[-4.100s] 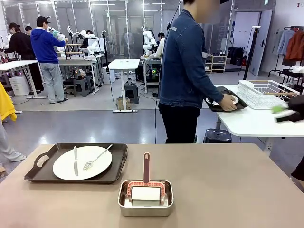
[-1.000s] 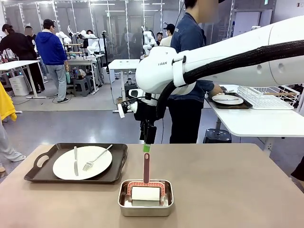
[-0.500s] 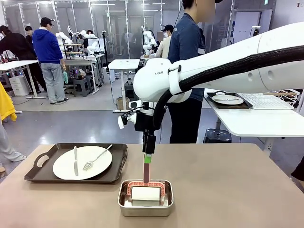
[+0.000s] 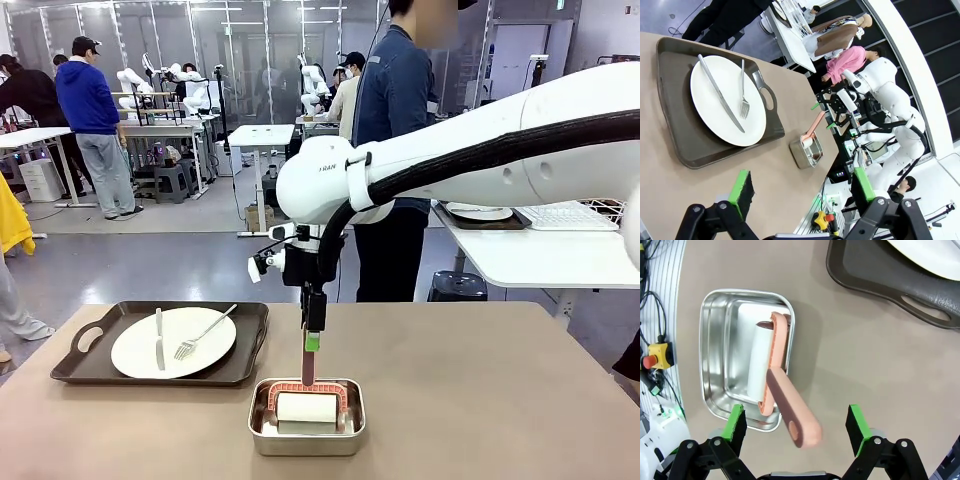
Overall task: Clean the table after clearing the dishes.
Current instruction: When the left (or right) Handle tray is removed, use the left hand (or right hand) to clean the left (or right) side of the table with the Lint Roller.
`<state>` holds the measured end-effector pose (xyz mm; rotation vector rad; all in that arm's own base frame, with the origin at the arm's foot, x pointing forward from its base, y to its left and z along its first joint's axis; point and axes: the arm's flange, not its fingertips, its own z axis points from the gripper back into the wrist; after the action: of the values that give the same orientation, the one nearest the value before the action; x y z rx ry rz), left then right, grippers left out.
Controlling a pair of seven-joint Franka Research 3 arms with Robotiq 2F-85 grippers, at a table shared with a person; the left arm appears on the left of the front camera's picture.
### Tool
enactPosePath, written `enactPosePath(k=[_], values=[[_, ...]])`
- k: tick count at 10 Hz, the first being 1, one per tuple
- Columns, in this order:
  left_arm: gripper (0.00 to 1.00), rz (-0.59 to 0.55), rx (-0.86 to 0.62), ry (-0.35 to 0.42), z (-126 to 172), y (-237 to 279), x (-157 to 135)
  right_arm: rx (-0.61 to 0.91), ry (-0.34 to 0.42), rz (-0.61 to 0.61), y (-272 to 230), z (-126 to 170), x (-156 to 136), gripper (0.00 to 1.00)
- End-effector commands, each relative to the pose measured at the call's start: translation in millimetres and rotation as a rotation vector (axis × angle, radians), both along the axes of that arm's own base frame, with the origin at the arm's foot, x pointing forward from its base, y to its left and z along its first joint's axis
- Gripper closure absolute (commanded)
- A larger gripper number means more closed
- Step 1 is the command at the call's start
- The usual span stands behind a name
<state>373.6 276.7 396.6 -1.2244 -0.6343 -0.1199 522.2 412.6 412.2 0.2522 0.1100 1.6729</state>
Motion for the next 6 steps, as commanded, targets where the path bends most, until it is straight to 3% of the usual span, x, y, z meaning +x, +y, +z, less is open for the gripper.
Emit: enactPosePath(k=[1, 5, 6], values=[[0.0, -0.01, 0.006, -0.006, 0.5, 1.1, -3.8, -0.032, 0.046, 0.001, 13.9, -1.5, 13.8, 0.0], [0.0, -0.01, 0.006, -0.006, 0.5, 1.1, -3.8, -0.084, 0.1, -0.007, 15.7, -4.8, 20.0, 0.0], [0.0, -0.01, 0.006, -0.006, 0.5, 1.1, -3.8, -0.079, 0.111, 0.004, 16.7, -6.0, 21.2, 0.25]])
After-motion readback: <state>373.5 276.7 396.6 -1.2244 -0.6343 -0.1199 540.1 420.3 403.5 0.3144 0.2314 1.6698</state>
